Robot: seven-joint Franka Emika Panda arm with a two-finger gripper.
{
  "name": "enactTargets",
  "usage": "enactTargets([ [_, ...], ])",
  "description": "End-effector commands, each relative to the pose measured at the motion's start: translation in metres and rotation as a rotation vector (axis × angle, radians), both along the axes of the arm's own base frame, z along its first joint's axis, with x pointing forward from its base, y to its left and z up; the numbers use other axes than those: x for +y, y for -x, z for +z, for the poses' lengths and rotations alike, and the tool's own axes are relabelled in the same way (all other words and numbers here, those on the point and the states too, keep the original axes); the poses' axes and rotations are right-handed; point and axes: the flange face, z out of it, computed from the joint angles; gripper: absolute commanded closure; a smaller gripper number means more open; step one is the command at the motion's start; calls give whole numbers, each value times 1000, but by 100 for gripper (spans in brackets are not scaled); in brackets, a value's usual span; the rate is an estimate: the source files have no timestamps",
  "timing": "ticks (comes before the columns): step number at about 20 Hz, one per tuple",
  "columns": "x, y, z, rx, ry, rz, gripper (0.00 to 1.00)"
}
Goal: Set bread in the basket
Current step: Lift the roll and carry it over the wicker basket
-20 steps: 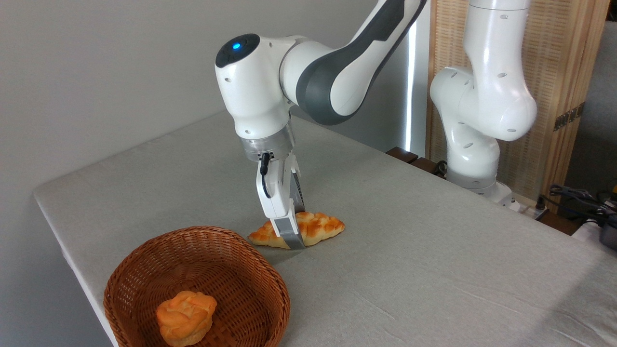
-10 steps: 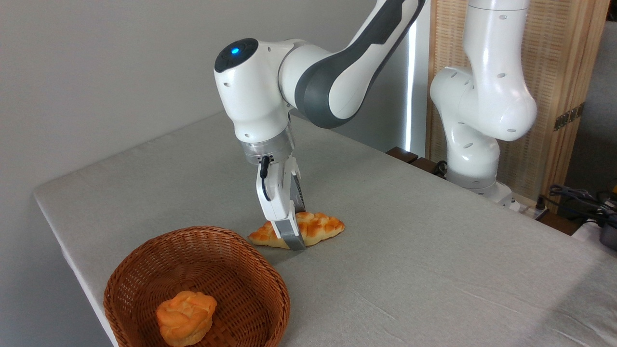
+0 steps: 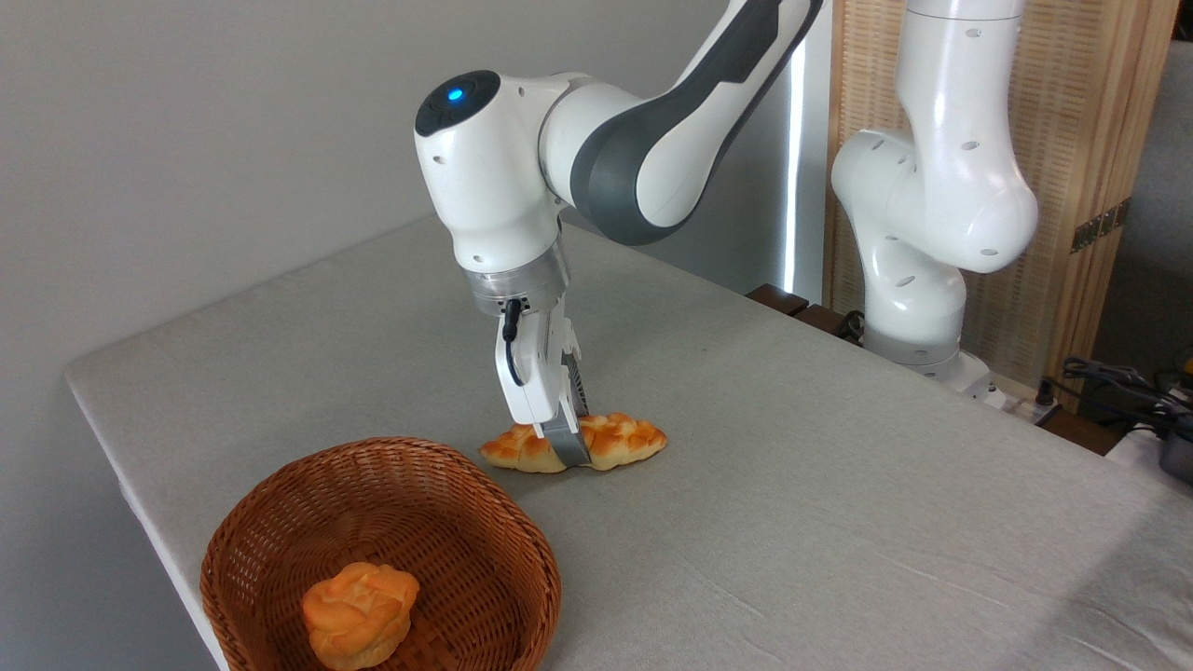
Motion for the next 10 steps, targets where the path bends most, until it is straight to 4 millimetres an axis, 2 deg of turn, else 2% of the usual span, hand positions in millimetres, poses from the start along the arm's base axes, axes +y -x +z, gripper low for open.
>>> enactTargets([
  [1, 5, -2, 31, -5, 5, -12, 64],
  [6, 15, 1, 95, -19, 44, 5, 64],
  [10, 24, -13, 130, -106, 102, 53, 64],
])
